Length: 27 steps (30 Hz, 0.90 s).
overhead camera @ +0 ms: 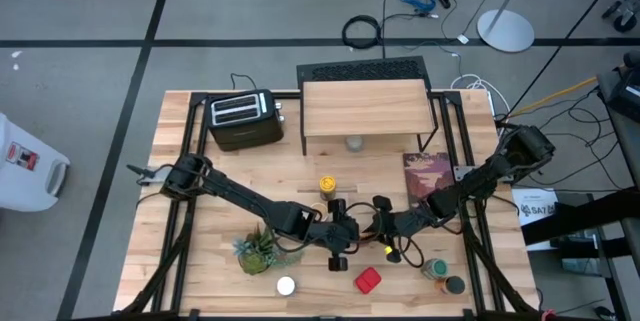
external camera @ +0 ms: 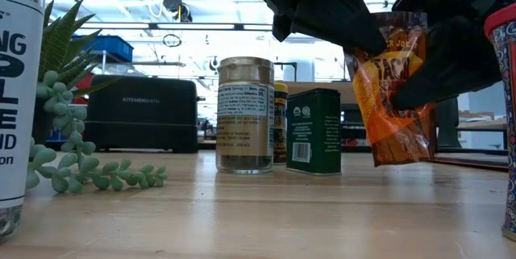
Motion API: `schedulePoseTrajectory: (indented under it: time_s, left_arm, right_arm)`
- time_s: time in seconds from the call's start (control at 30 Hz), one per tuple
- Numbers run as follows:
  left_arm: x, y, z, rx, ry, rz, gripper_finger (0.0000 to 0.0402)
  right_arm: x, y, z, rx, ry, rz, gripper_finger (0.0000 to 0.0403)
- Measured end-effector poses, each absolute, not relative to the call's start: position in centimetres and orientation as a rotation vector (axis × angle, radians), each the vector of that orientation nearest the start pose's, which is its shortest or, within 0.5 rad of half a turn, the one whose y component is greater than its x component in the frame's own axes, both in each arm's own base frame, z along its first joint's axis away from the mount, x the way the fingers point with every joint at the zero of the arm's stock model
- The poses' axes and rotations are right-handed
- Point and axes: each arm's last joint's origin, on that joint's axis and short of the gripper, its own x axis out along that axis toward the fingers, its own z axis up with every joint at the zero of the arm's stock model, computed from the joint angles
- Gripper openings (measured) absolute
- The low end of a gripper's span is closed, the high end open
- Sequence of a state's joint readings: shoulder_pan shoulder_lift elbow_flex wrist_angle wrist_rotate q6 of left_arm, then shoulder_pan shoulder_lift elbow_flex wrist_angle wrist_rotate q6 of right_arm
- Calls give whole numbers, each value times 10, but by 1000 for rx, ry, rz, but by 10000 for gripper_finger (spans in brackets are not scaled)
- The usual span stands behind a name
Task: Shelf spices
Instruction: Put the brown seasoning bag on the shelf
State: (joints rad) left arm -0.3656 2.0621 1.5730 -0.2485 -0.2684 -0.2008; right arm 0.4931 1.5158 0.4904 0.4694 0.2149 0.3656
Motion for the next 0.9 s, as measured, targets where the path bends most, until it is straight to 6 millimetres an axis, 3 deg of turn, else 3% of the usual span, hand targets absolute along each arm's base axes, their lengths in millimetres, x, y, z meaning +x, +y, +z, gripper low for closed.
schedulePoseTrajectory:
  time_s: [0.17, 0.4, 0.53, 0.67, 0.9]
  left_arm:
    - [432, -157, 209, 55, 711, -8, 58]
    - [429, -162, 211, 125, 692, 27, 186]
    - [422, -160, 226, 147, 677, 73, 245]
    - [415, -156, 245, 148, 651, 86, 265]
    - [394, -146, 276, 234, 660, 147, 263]
  right_arm:
    - [237, 120, 139, 168, 555, 167, 21]
    - [238, 120, 140, 174, 545, 169, 21]
    - [236, 120, 146, 183, 526, 174, 21]
    - [233, 118, 159, 185, 492, 183, 21]
    - [219, 108, 190, 172, 424, 174, 18]
